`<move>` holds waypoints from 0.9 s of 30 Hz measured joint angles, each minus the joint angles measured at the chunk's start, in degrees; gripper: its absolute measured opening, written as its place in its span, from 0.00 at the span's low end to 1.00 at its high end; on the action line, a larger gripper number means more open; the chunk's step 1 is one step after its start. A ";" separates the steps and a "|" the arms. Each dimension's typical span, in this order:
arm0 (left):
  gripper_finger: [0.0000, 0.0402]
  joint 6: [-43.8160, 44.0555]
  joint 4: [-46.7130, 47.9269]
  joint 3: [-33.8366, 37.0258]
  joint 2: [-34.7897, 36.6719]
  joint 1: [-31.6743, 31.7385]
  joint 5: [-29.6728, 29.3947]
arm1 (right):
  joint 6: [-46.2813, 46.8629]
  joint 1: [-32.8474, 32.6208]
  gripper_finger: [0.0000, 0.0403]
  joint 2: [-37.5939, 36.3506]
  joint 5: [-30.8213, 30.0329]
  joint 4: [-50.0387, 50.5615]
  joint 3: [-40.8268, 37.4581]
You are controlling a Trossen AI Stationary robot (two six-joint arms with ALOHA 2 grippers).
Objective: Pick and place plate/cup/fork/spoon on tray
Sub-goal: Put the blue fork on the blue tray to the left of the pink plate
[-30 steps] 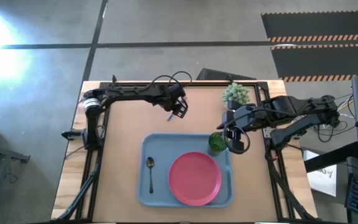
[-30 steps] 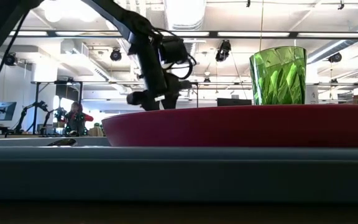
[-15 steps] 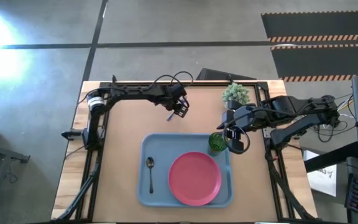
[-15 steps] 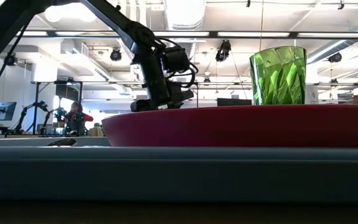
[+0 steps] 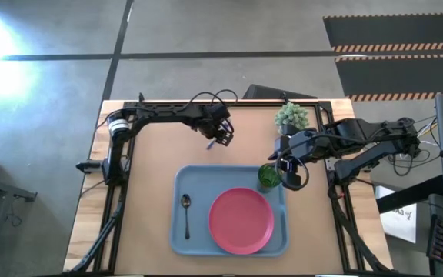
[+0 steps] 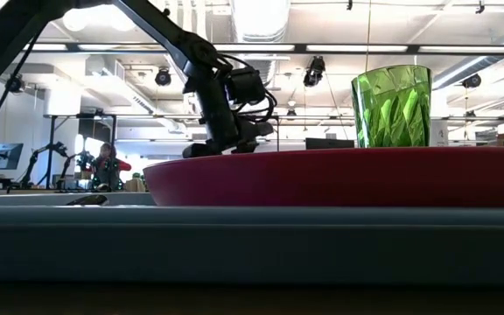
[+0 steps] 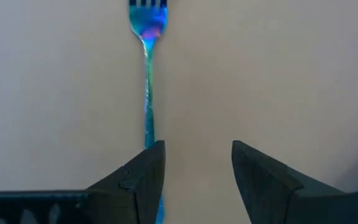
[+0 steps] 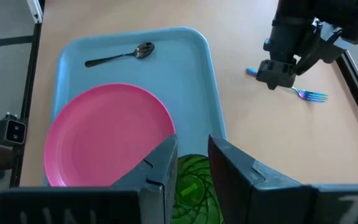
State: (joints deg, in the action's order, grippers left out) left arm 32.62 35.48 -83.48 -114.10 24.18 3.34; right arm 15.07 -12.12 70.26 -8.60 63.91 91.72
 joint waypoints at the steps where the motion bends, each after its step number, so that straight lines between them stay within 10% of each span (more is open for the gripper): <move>1: 0.42 0.01 0.13 0.00 0.02 -0.02 0.62 | 0.00 0.00 0.20 0.02 0.00 -0.01 0.00; 27: 0.42 -4.54 8.70 -3.45 -0.05 3.19 4.58 | 0.43 0.00 0.20 0.09 -0.42 -2.33 0.00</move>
State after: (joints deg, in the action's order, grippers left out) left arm 28.08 44.18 -86.93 -114.16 27.38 7.92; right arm 15.50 -12.12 70.35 -9.02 61.58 91.72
